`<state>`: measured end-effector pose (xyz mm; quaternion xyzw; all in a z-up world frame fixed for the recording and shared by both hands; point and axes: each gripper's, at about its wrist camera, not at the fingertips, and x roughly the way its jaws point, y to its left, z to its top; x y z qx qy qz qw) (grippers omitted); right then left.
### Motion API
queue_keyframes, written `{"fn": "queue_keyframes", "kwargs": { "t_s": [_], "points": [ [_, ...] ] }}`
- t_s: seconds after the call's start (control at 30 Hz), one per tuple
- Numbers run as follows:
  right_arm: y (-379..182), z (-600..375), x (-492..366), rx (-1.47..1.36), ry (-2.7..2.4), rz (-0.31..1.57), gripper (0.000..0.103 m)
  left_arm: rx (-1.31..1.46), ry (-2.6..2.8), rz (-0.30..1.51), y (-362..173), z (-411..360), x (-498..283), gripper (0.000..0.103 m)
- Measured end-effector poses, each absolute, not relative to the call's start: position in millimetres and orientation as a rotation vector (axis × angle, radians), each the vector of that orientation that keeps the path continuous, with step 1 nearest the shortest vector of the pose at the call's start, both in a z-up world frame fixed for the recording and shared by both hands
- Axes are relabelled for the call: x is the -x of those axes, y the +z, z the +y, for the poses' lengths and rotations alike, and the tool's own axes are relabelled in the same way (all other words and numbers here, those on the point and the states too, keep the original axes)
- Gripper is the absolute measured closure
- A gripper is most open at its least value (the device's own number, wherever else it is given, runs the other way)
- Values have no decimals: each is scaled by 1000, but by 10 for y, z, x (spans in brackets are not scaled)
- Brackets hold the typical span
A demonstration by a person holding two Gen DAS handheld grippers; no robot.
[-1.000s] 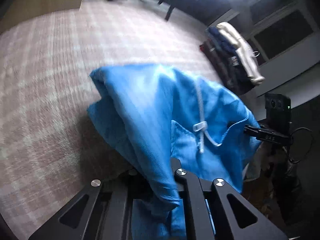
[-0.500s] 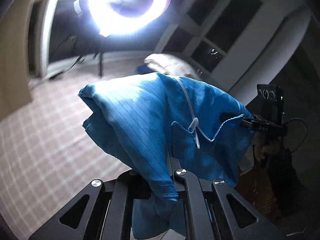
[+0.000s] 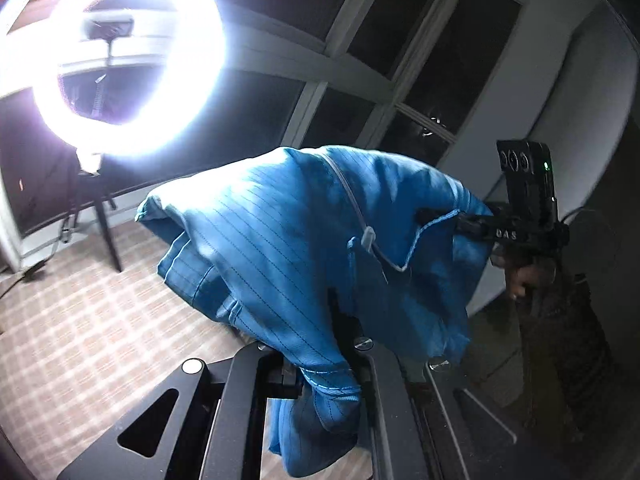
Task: Fold clothes
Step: 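Lift the folded coat with both tools and carry it toward the clothes stack, then lower the coat onto the clothes stack and open both tools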
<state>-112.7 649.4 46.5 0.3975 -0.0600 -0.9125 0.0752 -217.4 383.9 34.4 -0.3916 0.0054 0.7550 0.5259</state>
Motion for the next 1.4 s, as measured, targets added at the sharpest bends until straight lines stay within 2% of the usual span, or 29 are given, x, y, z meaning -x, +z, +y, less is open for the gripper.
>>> {"fn": "queue_keyframes", "kwargs": {
  "t_s": [0.27,0.63,0.7,0.77,0.8,0.83,0.9,1.0,1.1,1.2,1.3,1.4],
  "points": [
    [281,7158,1638,-1223,-2672,-163,96,1021,1828,28,145,4500,2425,96],
    [89,7292,1833,-1205,-2608,-223,96,1061,1859,87,-24,4510,2562,96],
    [-37,7330,1888,-1235,-2607,-233,96,1085,1862,100,-176,4535,2620,92],
    [-265,7371,1969,-1287,-2590,-256,96,1152,1847,97,-448,4580,2708,79],
    [-389,7391,2011,-1315,-2575,-272,94,1190,1841,96,-583,4596,2751,74],
    [-524,7421,2055,-1351,-2563,-287,80,1240,1842,94,-715,4595,2790,68],
    [-665,7504,2087,-1395,-2553,-339,65,1302,1833,69,-855,4544,2834,64],
    [-659,7680,1999,-1404,-2542,-468,64,1268,1864,58,-719,4353,2806,64],
    [-398,7819,1737,-1388,-2628,-445,63,1213,1941,52,-468,4049,2766,63],
    [-34,7926,1481,-1235,-2745,-434,63,1118,2018,42,-142,3867,2742,63],
    [177,7855,1512,-1088,-2798,-411,63,1052,2037,64,44,4106,2791,63],
    [112,7631,1840,-1069,-2767,-395,63,1060,2025,84,-32,4452,2919,63]
  ]
}}
